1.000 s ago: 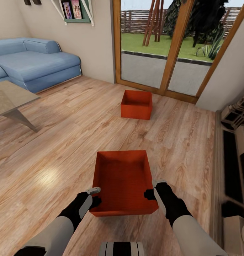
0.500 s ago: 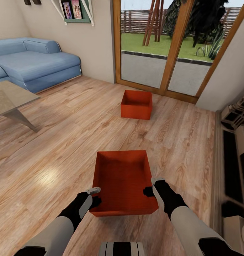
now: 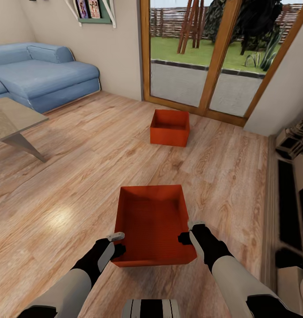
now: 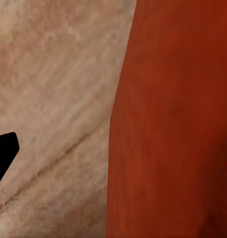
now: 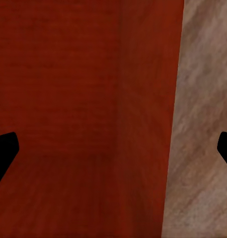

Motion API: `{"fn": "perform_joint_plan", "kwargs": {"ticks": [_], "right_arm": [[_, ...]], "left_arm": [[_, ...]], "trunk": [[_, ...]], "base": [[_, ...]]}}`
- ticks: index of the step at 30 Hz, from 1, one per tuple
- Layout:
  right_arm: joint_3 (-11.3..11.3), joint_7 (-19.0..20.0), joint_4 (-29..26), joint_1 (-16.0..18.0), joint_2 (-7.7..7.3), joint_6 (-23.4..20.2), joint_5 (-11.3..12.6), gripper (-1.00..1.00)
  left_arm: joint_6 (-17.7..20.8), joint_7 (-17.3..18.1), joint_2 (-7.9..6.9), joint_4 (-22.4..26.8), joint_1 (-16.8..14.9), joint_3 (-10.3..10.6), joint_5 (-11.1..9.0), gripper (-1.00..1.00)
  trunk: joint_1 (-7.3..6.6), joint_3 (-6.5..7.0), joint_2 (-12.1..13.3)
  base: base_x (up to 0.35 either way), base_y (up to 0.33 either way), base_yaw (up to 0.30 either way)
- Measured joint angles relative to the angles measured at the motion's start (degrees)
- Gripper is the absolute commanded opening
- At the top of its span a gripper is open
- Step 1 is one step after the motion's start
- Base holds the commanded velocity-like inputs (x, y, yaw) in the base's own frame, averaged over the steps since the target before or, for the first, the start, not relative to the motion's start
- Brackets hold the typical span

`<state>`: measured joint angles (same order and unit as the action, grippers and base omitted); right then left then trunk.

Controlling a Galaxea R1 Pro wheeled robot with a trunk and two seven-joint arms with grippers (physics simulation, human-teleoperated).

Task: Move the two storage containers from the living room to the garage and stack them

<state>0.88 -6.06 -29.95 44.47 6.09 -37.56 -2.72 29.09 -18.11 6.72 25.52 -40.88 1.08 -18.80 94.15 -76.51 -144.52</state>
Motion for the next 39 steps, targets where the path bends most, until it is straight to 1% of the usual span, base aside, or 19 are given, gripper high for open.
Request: {"fn": "perform_joint_plan", "kwargs": {"ticks": [1, 2, 6, 7, 8, 11, 14, 20, 24, 30, 34, 39], "right_arm": [[0.0, 0.0, 0.0, 0.0, -0.01, 0.0, 0.0, 1.00], [0.0, 0.0, -0.1, 0.0, -0.01, 0.0, 0.0, 1.00], [0.0, 0.0, -0.2, 0.0, -0.02, 0.0, 0.0, 1.00], [0.0, 0.0, -0.2, 0.0, -0.02, 0.0, 0.0, 1.00], [0.0, 0.0, -0.3, 0.0, 0.01, 0.0, 0.1, 1.00], [0.0, 0.0, -0.3, 0.0, 0.16, 0.1, 0.1, 1.00], [0.0, 0.0, -0.3, 0.0, 0.21, 0.1, 0.1, 1.00], [0.0, 0.0, -0.3, 0.0, 0.23, 0.1, 0.1, 1.00], [0.0, 0.0, -0.3, 0.0, 0.24, 0.1, 0.1, 1.00], [0.0, 0.0, -0.5, 0.0, 0.24, 0.1, 0.1, 1.00], [0.0, 0.0, -0.6, 0.0, 0.24, 0.1, 0.1, 1.00], [0.0, 0.0, -0.8, 0.0, 0.24, 0.1, 0.1, 1.00]], "left_arm": [[0.1, 0.0, 0.01, 0.0, -0.1, 0.0, 0.1, 1.00], [1.2, 0.0, -0.01, 0.6, -0.1, 0.0, 0.2, 1.00], [1.3, 0.0, -0.03, 0.6, -0.1, 0.0, 0.1, 1.00], [0.7, 0.0, -0.08, 0.7, -0.1, -0.1, -0.2, 1.00], [0.1, 0.0, -0.14, 1.4, -0.1, 0.0, 0.0, 1.00], [0.2, 0.0, -0.32, 3.8, -0.1, 0.0, 0.1, 1.00], [0.3, 0.0, -0.61, 5.0, -0.1, 0.0, 0.2, 1.00], [0.4, -0.1, -1.00, 5.4, -0.1, 0.0, 0.3, 1.00], [0.5, -0.1, -1.01, 5.2, -0.3, -0.1, 0.3, 1.00], [0.5, 0.0, -0.99, 4.4, -0.4, 0.0, 0.3, 1.00], [0.4, 0.0, -0.92, 4.4, -0.4, 0.2, 0.7, 1.00], [0.1, 0.0, -1.09, 4.3, -0.4, 0.3, -0.3, 1.00]], "trunk": [[-0.01, -0.21, 0.0], [0.00, -0.43, -0.1], [0.00, -0.43, -0.1], [0.01, -0.44, 0.0], [0.05, -0.45, 0.0], [0.05, -0.45, 0.0], [0.05, -0.45, 0.0], [0.05, -0.45, 0.0], [0.05, -0.45, 0.0], [0.19, -1.76, -0.1], [0.18, -1.77, -0.1], [0.16, -1.77, -0.1]], "base": [[0.000, 0.000, 0.000], [0.000, 0.000, 0.000], [0.000, 0.000, 0.000], [0.000, 0.000, 0.000], [0.000, 0.000, 0.000], [0.000, 0.000, 0.000], [0.000, 0.000, 0.000], [0.000, 0.000, 0.000], [0.000, 0.000, 0.000], [0.000, 0.000, 0.000], [0.000, 0.000, 0.000], [0.000, 0.000, 0.000]]}}
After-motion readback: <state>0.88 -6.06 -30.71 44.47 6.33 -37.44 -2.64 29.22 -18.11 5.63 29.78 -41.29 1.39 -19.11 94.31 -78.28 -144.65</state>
